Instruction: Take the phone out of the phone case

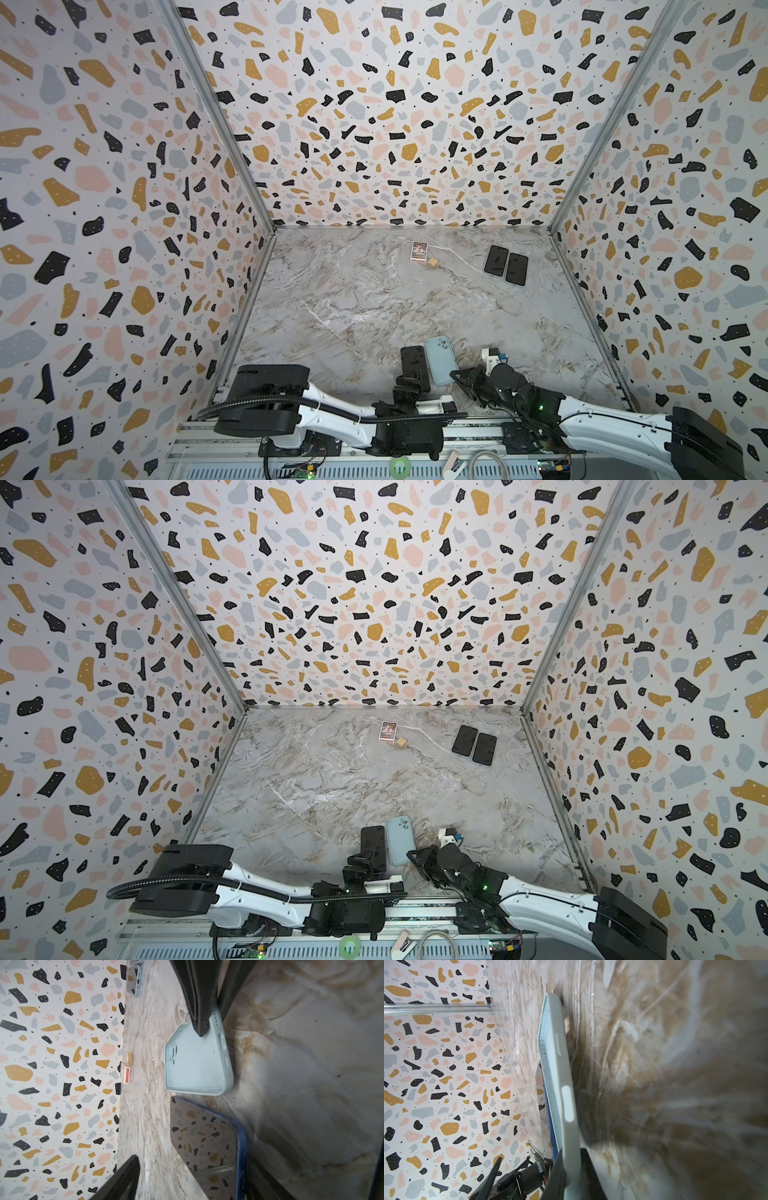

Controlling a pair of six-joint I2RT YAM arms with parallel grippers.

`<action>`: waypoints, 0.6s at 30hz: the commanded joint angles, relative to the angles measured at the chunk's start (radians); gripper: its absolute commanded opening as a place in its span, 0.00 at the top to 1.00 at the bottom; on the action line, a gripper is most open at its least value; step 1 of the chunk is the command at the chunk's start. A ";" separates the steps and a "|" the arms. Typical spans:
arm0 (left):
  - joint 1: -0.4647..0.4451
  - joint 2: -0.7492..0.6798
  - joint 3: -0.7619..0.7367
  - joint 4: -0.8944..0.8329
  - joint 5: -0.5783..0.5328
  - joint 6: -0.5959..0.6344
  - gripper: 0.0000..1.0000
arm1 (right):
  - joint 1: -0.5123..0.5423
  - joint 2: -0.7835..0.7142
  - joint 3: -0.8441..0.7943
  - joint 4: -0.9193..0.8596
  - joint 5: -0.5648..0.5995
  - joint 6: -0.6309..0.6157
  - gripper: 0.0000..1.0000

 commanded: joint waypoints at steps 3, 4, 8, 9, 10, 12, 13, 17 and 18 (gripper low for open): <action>-0.003 -0.048 0.007 -0.015 -0.014 -0.053 0.09 | 0.019 0.029 -0.024 0.030 0.023 0.011 1.00; -0.004 -0.050 0.009 -0.020 -0.017 -0.060 0.07 | 0.023 0.033 -0.024 0.032 0.027 0.014 1.00; -0.003 -0.074 0.024 -0.051 -0.025 -0.089 0.04 | 0.045 0.047 -0.024 0.043 0.049 0.031 1.00; -0.004 -0.084 0.026 -0.061 -0.026 -0.098 0.04 | 0.051 0.052 -0.023 0.045 0.055 0.035 1.00; -0.004 -0.098 0.028 -0.069 -0.020 -0.104 0.03 | 0.057 0.058 -0.022 0.047 0.060 0.039 1.00; -0.004 -0.131 0.038 -0.083 -0.026 -0.128 0.00 | 0.068 0.070 -0.024 0.053 0.069 0.047 1.00; -0.003 -0.151 0.046 -0.097 -0.052 -0.159 0.00 | 0.072 0.076 -0.021 0.055 0.072 0.049 1.00; 0.000 -0.280 0.069 -0.131 -0.107 -0.283 0.01 | 0.094 0.088 -0.017 0.041 0.101 0.069 1.00; 0.008 -0.329 0.076 -0.140 -0.113 -0.327 0.01 | 0.102 0.089 -0.015 0.031 0.116 0.074 1.00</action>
